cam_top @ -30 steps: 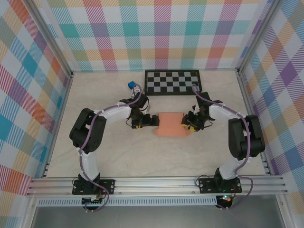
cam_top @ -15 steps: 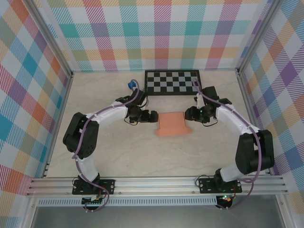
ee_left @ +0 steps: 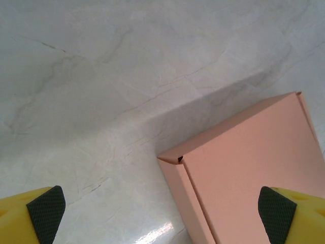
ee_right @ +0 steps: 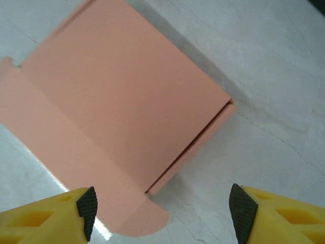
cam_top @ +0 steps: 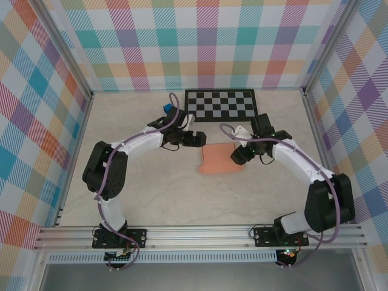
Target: Fold the paper box
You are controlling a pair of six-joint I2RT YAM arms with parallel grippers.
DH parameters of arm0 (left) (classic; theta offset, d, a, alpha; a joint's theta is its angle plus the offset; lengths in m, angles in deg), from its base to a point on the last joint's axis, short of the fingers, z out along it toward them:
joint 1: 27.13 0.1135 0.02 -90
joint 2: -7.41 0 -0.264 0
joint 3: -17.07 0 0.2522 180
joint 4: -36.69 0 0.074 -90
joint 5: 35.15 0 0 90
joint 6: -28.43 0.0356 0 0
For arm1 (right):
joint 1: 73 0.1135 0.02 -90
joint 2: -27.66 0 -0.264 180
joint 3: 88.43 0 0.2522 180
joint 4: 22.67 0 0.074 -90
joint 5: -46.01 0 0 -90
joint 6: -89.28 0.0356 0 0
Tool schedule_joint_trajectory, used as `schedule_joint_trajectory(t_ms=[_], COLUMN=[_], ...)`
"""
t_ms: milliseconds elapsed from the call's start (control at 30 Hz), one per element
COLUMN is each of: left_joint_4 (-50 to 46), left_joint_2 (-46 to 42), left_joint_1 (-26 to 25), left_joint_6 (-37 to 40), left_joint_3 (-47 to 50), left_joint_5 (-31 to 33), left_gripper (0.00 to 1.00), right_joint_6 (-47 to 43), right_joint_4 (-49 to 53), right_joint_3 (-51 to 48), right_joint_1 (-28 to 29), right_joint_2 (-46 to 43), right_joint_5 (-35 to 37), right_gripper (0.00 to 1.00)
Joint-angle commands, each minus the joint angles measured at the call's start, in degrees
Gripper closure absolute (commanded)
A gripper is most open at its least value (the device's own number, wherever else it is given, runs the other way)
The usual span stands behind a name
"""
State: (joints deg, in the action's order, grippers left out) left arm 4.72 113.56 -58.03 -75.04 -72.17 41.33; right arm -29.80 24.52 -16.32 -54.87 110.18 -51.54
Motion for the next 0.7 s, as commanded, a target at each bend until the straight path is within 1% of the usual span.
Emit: schedule_joint_trajectory(t_ms=[0, 100, 167, 300, 433, 533, 600, 667], left_joint_4=[1.8, 1.8, 1.8, 1.9, 0.7, -0.6, -0.9, -1.9], left_joint_2=[0.5, 0.6, 0.7, 1.0, 1.8, 3.1, 3.7, 4.3], left_joint_1=[-1.5, -2.4, -2.9, -4.1, -5.1, -5.2, -5.2, -5.2], left_joint_6=[3.7, 3.2, 3.1, 2.7, 4.3, 4.3, 4.3, 4.3], left_joint_3=[2.7, 4.6, 5.9, 7.6, 8.3, 8.1, 8.3, 8.0], left_joint_5=[-2.7, -4.4, -4.3, -4.4, -0.2, 3.3, 4.9, 5.9], left_gripper=[0.0, 0.0, 0.0, 0.0, 0.0, 0.0, 0.0, 0.0], right_joint_6=[3.9, 7.6, 8.2, 8.2, 8.0, 7.7, 8.0, 8.6], right_joint_4=[-0.2, 3.5, 3.3, 2.5, 1.2, 0.7, -0.1, -0.7], right_joint_3=[2.9, 4.5, 3.8, 3.2, 2.9, 2.8, 2.4, 2.1], right_joint_1=[-2.0, -2.3, -2.2, -2.2, -2.2, -2.2, -2.2, -2.2], right_joint_2=[3.5, 6.9, 8.6, 11.8, 14.4, 17.1, 18.3, 18.9], right_joint_5=[-2.2, -6.7, -7.5, -4.9, -2.5, 0.3, 2.0, 2.0], right_gripper=[0.29, 0.31, 0.32, 0.33, 0.35, 0.39, 0.4, 0.41])
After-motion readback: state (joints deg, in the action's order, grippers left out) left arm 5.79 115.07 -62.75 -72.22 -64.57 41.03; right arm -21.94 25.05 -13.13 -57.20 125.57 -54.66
